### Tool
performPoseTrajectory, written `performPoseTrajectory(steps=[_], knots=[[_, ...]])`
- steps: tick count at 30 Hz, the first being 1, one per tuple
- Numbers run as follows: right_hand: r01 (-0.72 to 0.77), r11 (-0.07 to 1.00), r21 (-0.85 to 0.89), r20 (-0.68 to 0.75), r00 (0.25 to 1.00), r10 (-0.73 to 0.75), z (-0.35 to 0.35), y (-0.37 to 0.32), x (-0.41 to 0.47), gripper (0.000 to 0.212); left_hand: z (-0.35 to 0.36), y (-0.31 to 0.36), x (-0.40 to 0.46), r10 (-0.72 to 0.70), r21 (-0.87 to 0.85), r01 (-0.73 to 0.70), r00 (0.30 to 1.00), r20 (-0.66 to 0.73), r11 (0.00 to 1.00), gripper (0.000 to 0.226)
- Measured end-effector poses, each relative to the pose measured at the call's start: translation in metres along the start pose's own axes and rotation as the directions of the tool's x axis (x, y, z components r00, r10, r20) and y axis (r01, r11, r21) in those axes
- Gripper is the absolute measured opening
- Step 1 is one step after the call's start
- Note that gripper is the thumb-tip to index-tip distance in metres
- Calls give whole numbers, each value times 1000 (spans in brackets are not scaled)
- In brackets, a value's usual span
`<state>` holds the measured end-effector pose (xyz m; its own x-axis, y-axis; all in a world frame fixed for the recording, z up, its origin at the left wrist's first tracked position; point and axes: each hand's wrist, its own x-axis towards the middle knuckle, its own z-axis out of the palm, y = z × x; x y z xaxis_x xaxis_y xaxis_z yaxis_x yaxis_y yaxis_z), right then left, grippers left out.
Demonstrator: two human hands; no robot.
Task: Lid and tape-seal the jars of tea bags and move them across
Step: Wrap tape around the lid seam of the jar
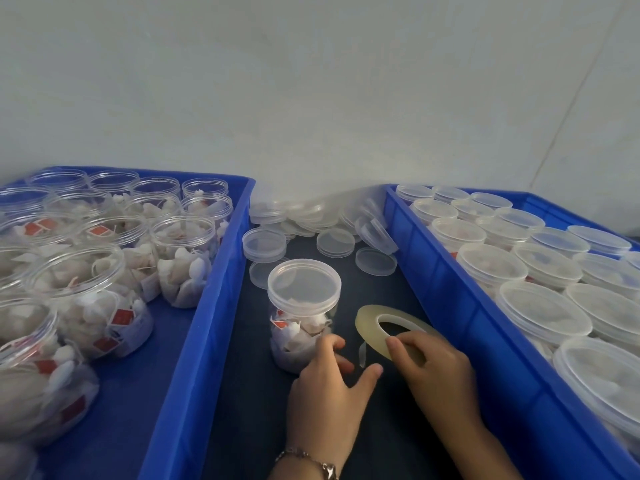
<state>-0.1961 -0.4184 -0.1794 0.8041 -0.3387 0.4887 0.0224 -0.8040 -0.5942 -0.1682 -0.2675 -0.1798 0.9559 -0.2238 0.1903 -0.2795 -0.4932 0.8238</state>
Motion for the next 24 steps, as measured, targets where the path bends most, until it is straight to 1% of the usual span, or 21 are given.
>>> performPoseTrajectory(steps=[2, 3, 4, 6, 7, 11, 13, 16, 19, 24], knots=[[-3, 1000, -1, -3, 1000, 3, 0, 1, 0, 17, 1, -2, 0, 31, 18, -31, 1000, -2, 999, 48], [-2, 1000, -7, -8, 1000, 2, 0, 1, 0, 18, 1, -2, 1, 50, 25, -50, 999, -19, 998, 45], [0, 1000, -11, -13, 1000, 0, 1, 1, 0, 19, 1, -1, 2, 72, 26, -71, 997, -40, 997, 38], [-7, 1000, -13, -11, 1000, 7, 1, 1, 0, 18, 1, 0, 3, 116, 28, -114, 990, -82, 993, 16], [-11, 1000, -11, -9, 1000, 11, 1, 1, 0, 16, 1, 1, 2, 137, 37, -134, 985, -108, 990, 10], [-23, 1000, -8, 10, 1000, 23, 1, 2, 0, 15, -1, 1, 2, 213, 69, -202, 947, -241, 977, 10], [-25, 1000, -12, 10, 1000, 25, 1, 2, 0, 18, -3, 2, 1, 279, 110, -259, 923, -264, 960, 15], [-22, 1000, -12, -2, 1000, 22, 1, 2, 0, 19, -4, 4, 0, 349, 146, -321, 903, -252, 936, 20], [-8, 1000, -23, 6, 1000, 8, 1, 0, 0, 15, -3, 3, 1, 357, 118, -339, 912, -204, 933, 22], [1, 1000, -22, 25, 1000, 0, 0, 0, 0, 15, 2, 1, 0, 358, 57, -355, 930, -85, 933, 22]])
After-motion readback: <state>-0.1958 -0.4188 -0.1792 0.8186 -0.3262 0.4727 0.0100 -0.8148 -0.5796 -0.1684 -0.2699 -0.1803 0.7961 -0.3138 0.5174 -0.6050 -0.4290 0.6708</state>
